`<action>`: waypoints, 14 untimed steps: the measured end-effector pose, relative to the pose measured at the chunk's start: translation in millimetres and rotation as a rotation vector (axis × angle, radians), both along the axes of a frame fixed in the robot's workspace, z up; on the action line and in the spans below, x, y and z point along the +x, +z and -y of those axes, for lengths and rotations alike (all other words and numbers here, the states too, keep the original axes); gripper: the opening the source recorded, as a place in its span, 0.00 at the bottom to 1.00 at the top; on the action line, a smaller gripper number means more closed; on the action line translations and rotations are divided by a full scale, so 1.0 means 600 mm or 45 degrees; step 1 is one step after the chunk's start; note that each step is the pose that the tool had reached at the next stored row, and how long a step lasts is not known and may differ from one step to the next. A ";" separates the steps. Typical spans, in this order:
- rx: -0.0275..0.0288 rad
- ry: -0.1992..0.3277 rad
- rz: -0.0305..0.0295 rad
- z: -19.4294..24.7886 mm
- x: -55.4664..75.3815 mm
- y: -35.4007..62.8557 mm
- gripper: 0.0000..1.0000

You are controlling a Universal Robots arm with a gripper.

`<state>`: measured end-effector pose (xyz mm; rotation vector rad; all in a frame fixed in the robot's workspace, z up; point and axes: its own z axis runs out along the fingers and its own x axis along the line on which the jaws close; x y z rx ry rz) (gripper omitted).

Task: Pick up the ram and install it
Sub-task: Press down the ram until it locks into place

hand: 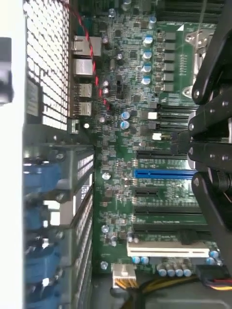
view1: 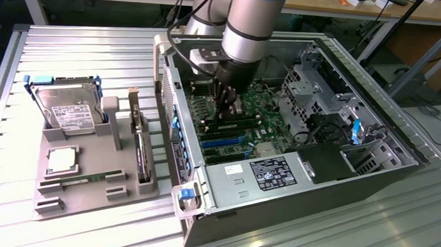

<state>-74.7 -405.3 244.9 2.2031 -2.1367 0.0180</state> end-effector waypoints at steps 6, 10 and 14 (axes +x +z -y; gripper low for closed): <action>-0.0003 0.000 -0.0043 0.0001 0.077 0.000 0.10; -0.0002 0.000 -0.0060 0.0002 0.123 0.000 0.10; -0.0003 0.000 -0.0095 0.0001 0.169 0.002 0.10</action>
